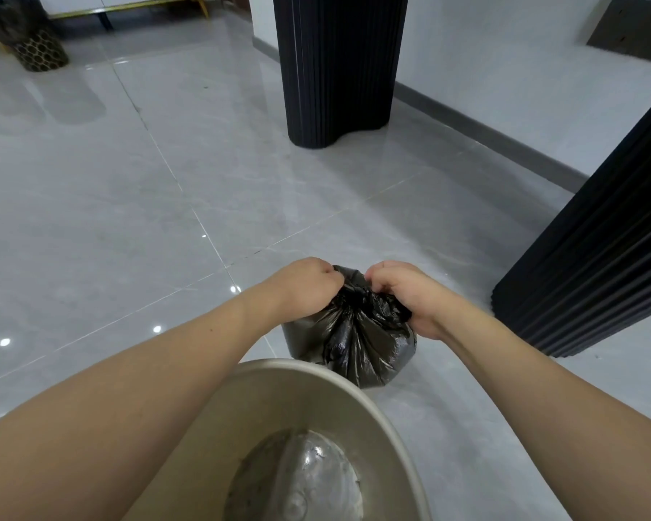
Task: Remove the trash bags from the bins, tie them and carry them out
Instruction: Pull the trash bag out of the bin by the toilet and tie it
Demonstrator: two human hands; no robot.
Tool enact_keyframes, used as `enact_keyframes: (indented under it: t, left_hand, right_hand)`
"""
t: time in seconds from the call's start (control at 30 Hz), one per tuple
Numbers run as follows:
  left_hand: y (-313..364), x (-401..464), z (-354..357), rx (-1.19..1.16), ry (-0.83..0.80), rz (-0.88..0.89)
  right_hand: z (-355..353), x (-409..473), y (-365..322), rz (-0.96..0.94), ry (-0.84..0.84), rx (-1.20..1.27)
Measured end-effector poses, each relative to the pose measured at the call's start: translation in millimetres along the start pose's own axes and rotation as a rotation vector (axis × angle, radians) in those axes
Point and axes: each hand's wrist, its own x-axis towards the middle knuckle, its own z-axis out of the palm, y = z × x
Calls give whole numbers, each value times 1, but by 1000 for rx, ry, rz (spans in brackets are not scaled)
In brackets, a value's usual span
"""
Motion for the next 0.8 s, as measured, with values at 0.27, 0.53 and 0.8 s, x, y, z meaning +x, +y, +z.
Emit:
enact_keyframes:
  t: [0.27, 0.53, 0.8]
  left_hand:
    - [-34, -4, -20, 348, 123, -137]
    - [-44, -1, -23, -11, 167, -200]
    - [-37, -7, -26, -501, 60, -306]
  right_hand:
    - [-22, 6, 15, -349, 238, -707]
    - [-23, 4, 21, -358, 181, -922]
    - [-26, 2, 33, -386, 60, -1186]
